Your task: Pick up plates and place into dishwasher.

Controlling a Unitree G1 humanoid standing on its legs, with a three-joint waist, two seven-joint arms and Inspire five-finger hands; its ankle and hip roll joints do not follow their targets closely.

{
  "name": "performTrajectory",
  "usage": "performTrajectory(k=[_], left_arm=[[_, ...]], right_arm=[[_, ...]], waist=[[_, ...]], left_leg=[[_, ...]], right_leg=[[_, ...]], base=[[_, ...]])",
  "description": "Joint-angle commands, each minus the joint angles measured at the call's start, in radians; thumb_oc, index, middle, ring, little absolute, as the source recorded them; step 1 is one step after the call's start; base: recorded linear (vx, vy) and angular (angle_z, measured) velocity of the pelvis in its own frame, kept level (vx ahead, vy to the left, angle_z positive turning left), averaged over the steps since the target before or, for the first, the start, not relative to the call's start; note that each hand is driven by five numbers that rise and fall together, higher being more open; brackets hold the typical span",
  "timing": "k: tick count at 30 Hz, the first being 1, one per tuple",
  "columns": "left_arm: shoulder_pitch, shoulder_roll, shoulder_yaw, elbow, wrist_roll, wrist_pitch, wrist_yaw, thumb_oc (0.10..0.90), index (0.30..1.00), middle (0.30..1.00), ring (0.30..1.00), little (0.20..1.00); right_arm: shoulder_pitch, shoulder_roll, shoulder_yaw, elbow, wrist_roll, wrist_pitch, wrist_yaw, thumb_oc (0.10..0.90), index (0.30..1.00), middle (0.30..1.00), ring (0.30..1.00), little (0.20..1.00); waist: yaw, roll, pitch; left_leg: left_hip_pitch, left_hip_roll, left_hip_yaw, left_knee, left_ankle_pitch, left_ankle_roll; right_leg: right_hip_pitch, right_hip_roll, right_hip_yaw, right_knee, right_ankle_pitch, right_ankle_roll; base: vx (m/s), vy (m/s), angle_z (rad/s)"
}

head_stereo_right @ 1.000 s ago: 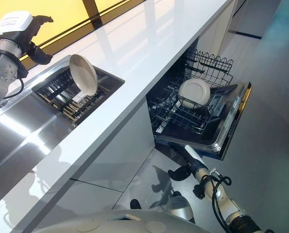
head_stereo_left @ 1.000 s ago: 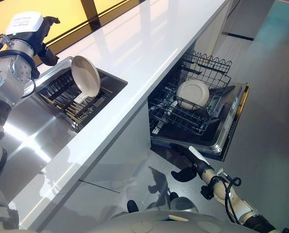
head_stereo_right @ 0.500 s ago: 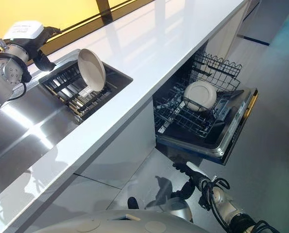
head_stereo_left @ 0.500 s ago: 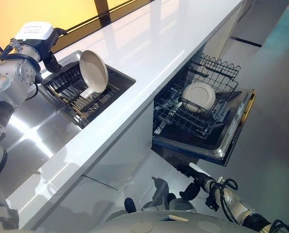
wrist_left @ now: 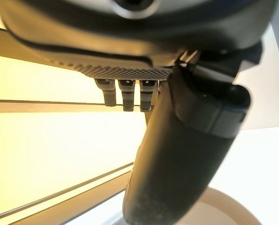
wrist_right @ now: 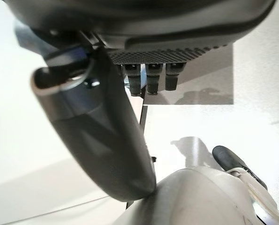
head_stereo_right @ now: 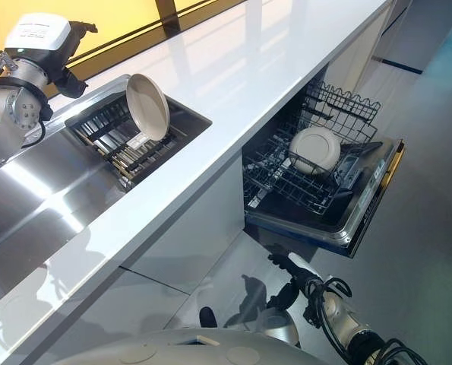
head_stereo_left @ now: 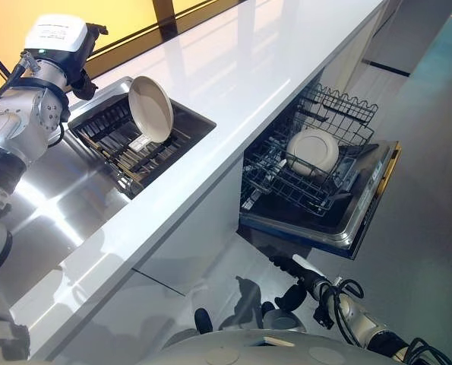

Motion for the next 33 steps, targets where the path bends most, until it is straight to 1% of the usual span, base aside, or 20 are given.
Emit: performTrajectory(k=[1, 7, 13, 20, 24, 27, 31, 32, 33], left_arm=[[-0.214, -0.003, 0.033, 0.033, 0.07, 0.033, 0.091, 0.8, 0.9, 0.9, 0.9, 0.9], [-0.234, -0.022, 0.014, 0.044, 0.099, 0.037, 0.078, 0.8, 0.9, 0.9, 0.9, 0.9], [-0.249, -0.045, -0.005, 0.079, 0.127, 0.033, 0.074, 0.8, 0.9, 0.9, 0.9, 0.9], [-0.251, -0.072, -0.018, 0.123, 0.19, 0.022, 0.076, 0.8, 0.9, 0.9, 0.9, 0.9], [-0.26, -0.087, -0.031, 0.16, 0.256, 0.042, 0.073, 0.8, 0.9, 0.9, 0.9, 0.9], [-0.272, -0.094, -0.041, 0.187, 0.273, 0.053, 0.091, 0.8, 0.9, 0.9, 0.9, 0.9], [-0.314, -0.11, -0.073, 0.228, 0.314, 0.097, 0.061, 0.8, 0.9, 0.9, 0.9, 0.9], [-0.321, -0.115, -0.077, 0.238, 0.349, 0.104, 0.042, 0.8, 0.9, 0.9, 0.9, 0.9], [-0.339, -0.118, -0.099, 0.249, 0.384, 0.127, 0.015, 0.8, 0.9, 0.9, 0.9, 0.9]], right_arm=[[0.029, 0.012, 0.014, 0.004, -0.022, -0.032, -0.008, 0.8, 0.9, 0.9, 0.9, 0.9], [0.048, 0.018, 0.008, 0.024, -0.019, -0.035, -0.016, 0.8, 0.9, 0.9, 0.9, 0.9], [0.07, 0.007, 0.001, 0.012, -0.008, -0.032, -0.021, 0.8, 0.9, 0.9, 0.9, 0.9], [0.085, -0.006, -0.006, -0.004, 0.017, -0.026, -0.026, 0.8, 0.9, 0.9, 0.9, 0.9], [0.087, -0.025, -0.011, -0.009, 0.042, -0.032, -0.034, 0.8, 0.9, 0.9, 0.9, 0.9], [0.079, -0.037, -0.013, -0.014, 0.065, -0.036, -0.038, 0.8, 0.9, 0.9, 0.9, 0.9], [0.064, -0.055, -0.013, -0.028, 0.098, -0.048, -0.044, 0.8, 0.9, 0.9, 0.9, 0.9], [0.059, -0.06, -0.011, -0.034, 0.109, -0.051, -0.048, 0.8, 0.9, 0.9, 0.9, 0.9], [0.053, -0.064, -0.012, -0.039, 0.116, -0.058, -0.051, 0.8, 0.9, 0.9, 0.9, 0.9]], waist=[[-0.018, 0.025, -0.021], [-0.039, 0.023, -0.02], [-0.062, 0.022, -0.012], [-0.087, 0.025, 0.013], [-0.101, 0.027, 0.033], [-0.108, 0.027, 0.052], [-0.122, 0.024, 0.09], [-0.125, 0.024, 0.098], [-0.129, 0.023, 0.109]], left_leg=[[0.002, -0.084, -0.016, 0.156, -0.258, 0.07], [0.015, -0.079, -0.004, 0.156, -0.261, 0.073], [0.014, -0.074, 0.005, 0.166, -0.265, 0.075], [0.004, -0.067, 0.01, 0.19, -0.27, 0.076], [-0.027, -0.058, 0.02, 0.217, -0.267, 0.074], [-0.047, -0.055, 0.025, 0.222, -0.261, 0.071], [-0.087, -0.052, 0.028, 0.229, -0.246, 0.067], [-0.095, -0.051, 0.028, 0.23, -0.244, 0.066], [-0.107, -0.05, 0.03, 0.235, -0.24, 0.065]], right_leg=[[-0.161, 0.038, 0.049, 0.081, 0.089, 0.074], [-0.161, 0.05, 0.056, 0.088, 0.085, 0.074], [-0.172, 0.063, 0.067, 0.1, 0.078, 0.069], [-0.183, 0.074, 0.077, 0.12, 0.067, 0.062], [-0.203, 0.084, 0.083, 0.126, 0.055, 0.05], [-0.217, 0.091, 0.09, 0.121, 0.054, 0.044], [-0.243, 0.104, 0.108, 0.118, 0.058, 0.036], [-0.251, 0.106, 0.111, 0.119, 0.06, 0.033], [-0.262, 0.109, 0.114, 0.122, 0.063, 0.032]], base=[[0.08, -0.054, 0.0], [0.09, -0.065, -0.01], [0.06, -0.074, -0.08], [0.05, -0.09, -0.09], [0.01, -0.078, -0.07], [-0.04, -0.051, -0.12], [-0.06, -0.054, -0.1], [-0.1, -0.04, -0.01], [-0.15, -0.028, -0.04]])
